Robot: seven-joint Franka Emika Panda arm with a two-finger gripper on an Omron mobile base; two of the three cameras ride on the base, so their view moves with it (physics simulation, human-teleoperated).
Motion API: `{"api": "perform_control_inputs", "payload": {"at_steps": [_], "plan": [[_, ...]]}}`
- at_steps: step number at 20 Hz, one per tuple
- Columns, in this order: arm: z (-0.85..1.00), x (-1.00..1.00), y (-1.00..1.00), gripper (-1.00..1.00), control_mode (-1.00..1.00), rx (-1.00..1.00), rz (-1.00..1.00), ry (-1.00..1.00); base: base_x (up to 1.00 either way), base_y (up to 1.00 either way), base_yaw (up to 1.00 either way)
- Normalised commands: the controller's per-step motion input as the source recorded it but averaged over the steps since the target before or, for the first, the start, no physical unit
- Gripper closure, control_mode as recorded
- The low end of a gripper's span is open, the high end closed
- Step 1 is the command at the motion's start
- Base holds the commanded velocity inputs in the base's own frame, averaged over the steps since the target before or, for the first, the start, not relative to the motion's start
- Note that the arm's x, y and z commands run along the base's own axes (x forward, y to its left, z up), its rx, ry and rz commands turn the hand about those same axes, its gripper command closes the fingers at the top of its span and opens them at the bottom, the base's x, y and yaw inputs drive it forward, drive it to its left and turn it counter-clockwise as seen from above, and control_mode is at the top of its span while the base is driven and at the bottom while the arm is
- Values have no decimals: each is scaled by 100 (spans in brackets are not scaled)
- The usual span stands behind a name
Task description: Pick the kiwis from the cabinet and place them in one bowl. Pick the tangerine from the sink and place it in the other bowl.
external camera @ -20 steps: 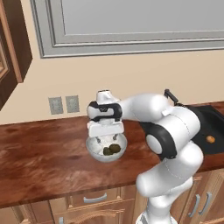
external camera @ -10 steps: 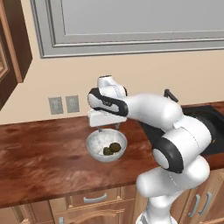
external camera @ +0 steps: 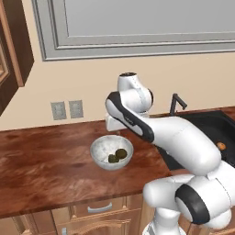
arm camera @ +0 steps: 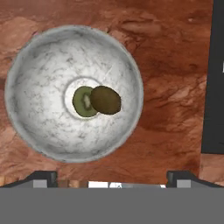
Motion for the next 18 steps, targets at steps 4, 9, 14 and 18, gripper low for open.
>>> {"api": "perform_control_inputs", "payload": {"at_steps": [4, 9, 14, 18], "plan": [[29, -49, -57, -100, -100, 4, 1, -1, 0, 0, 0], [23, -42, -38, -100, -100, 1, 0, -1, 0, 0, 0], [33, -34, -43, -100, -100, 1, 0, 0, 0, 0, 0], [25, -44, -54, -100, -100, 1, 0, 0, 0, 0, 0]]}}
